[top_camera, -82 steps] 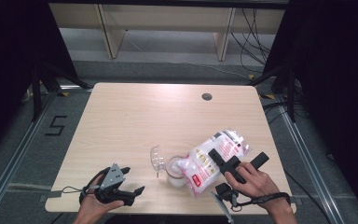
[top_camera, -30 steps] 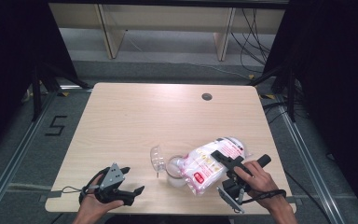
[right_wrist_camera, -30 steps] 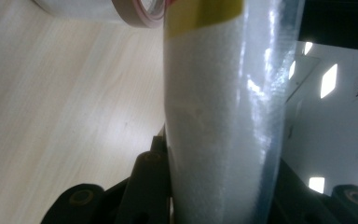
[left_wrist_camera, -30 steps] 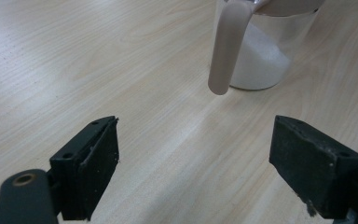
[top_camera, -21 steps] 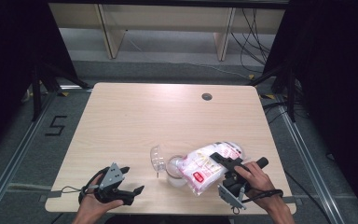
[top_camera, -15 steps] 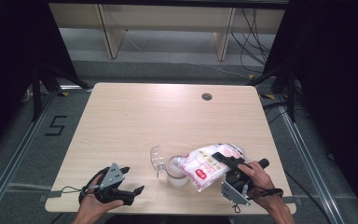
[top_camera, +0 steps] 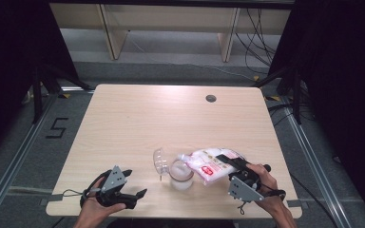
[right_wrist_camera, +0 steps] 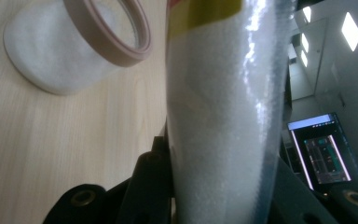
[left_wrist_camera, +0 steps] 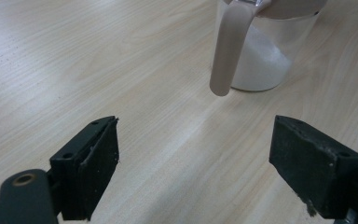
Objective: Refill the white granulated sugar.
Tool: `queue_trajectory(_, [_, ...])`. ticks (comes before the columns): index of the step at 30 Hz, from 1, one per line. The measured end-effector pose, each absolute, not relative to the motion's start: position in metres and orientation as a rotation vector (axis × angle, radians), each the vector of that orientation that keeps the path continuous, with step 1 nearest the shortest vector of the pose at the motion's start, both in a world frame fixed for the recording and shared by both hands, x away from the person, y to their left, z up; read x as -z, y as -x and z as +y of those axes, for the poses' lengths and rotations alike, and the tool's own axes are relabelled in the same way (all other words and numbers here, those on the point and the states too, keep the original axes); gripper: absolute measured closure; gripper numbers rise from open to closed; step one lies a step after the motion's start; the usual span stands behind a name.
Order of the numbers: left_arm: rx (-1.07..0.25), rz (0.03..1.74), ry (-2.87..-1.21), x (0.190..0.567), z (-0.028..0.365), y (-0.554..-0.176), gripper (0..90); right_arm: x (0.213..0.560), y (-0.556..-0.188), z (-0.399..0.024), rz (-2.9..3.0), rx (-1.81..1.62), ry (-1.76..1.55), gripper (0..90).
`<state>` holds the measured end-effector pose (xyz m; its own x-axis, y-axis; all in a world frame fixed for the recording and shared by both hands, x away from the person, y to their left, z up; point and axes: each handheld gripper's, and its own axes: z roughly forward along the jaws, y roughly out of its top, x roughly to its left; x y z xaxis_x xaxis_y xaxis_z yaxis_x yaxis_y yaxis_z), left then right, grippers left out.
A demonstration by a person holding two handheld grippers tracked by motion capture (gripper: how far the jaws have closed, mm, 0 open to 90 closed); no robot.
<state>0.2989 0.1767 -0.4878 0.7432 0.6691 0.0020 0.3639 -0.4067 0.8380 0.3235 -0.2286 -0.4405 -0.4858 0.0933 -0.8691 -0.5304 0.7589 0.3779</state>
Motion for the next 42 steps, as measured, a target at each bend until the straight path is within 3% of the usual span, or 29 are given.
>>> queue_trajectory(25, [-0.415, 0.804, -2.035, 0.488, 0.176, -0.298, 15.5, 0.470, -0.351, -0.232, 2.039, -1.215, -0.149, 78.4])
queue_trajectory(42, [-0.406, 0.806, -2.027, 0.489, 0.175, -0.298, 15.4, 0.480, -0.359, -0.236, 2.065, -1.275, -0.285, 78.6])
